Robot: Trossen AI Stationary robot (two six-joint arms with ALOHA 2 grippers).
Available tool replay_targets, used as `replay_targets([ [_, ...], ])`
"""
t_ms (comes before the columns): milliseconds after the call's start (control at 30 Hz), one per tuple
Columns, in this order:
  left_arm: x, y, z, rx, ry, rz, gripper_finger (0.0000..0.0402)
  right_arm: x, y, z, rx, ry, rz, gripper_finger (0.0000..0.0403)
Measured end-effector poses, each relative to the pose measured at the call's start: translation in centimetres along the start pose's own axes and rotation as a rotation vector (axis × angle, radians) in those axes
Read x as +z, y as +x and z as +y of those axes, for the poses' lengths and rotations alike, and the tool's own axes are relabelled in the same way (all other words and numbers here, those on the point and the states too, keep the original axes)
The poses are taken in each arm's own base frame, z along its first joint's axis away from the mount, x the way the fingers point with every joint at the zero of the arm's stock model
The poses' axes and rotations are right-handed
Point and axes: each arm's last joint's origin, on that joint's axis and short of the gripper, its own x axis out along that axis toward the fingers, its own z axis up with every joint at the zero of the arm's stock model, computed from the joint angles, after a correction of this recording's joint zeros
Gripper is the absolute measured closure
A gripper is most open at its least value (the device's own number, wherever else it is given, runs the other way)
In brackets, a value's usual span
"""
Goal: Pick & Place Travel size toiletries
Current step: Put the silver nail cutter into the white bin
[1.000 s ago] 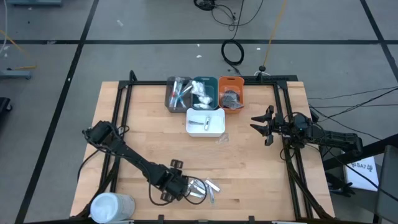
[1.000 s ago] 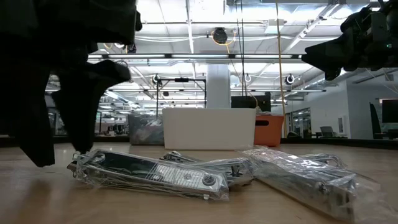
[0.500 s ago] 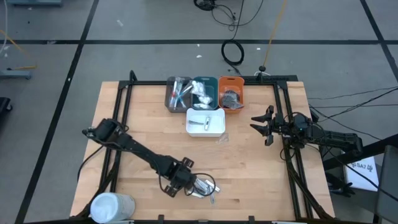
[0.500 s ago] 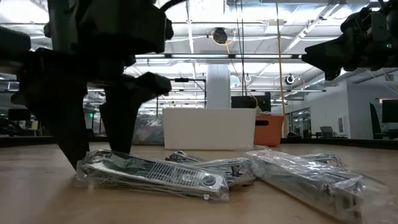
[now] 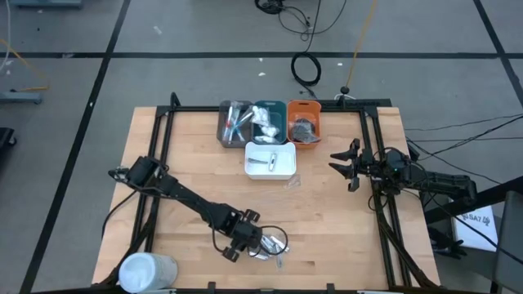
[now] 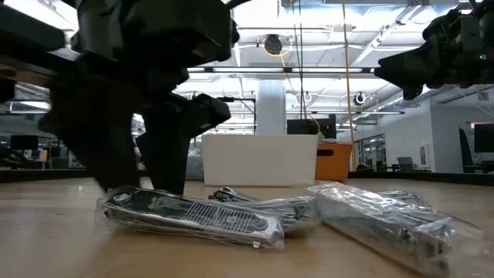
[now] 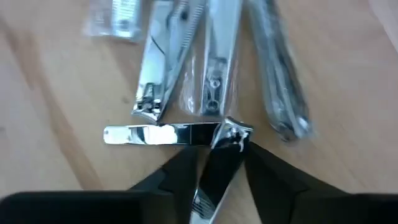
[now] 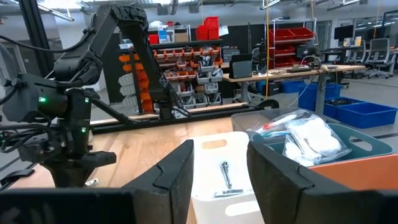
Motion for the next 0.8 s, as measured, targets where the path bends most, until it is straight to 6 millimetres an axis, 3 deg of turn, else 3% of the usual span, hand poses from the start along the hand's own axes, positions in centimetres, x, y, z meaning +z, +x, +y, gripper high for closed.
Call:
replay_targets([
  [267, 0.0, -0.2, 0.9, -0.023, -0.126, -0.005, 0.0369, 0.0, 0.0, 0.0, 0.000, 0.000, 0.000, 0.0261],
  [467, 0.4, -1.8, 1.0, -0.030, -0.130, -0.060, 0.0369, 0.0, 0.0, 0.0, 0.000, 0.000, 0.000, 0.0261],
  [800, 1.3, -6.8, 1.7, 0.044, -0.156, -0.213, 0.0366, 0.0, 0.0, 0.0, 0.000, 0.000, 0.000, 0.0261],
])
